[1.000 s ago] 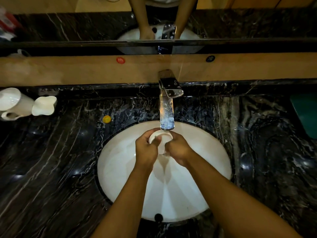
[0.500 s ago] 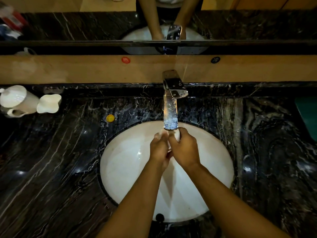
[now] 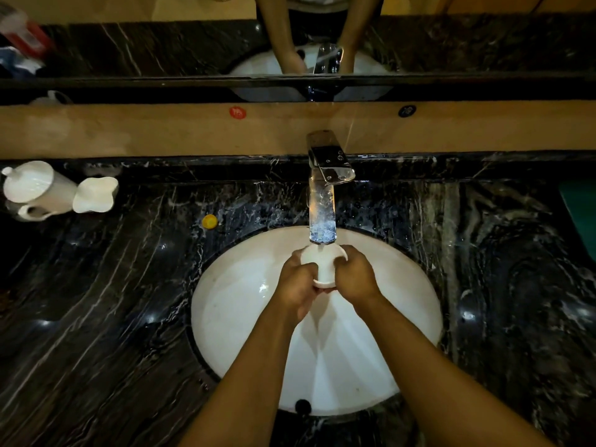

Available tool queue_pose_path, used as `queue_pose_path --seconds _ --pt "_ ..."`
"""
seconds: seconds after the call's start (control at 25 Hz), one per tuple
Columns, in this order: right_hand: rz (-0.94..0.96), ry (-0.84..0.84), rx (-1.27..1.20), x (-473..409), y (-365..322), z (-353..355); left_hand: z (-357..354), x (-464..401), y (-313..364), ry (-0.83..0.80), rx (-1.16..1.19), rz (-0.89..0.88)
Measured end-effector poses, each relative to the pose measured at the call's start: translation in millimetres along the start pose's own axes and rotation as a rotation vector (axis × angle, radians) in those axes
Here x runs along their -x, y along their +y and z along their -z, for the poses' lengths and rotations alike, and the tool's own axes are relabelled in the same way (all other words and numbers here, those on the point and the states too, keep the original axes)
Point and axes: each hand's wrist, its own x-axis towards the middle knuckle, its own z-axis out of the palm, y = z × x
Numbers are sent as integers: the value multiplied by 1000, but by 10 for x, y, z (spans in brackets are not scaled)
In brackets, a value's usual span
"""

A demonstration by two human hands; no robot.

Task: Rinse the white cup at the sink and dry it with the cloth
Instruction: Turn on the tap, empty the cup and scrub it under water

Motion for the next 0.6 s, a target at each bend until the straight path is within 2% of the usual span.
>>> queue_pose_path --seconds 0.08,0.16,0.36,0.48,0.6 --pt "-21 -146 -180 27 24 -16 63 2 2 38 17 -30" --pt "13 -204 -260 56 23 -26 91 23 -20 45 69 -52" --pt "49 15 -100 9 41 -149 25 -23 -109 267 97 -42" --pt "46 87 -82 3 53 -142 -2 -17 -94 181 40 -34" --pt "43 -49 -116 35 49 -39 41 48 -43 55 -43 2"
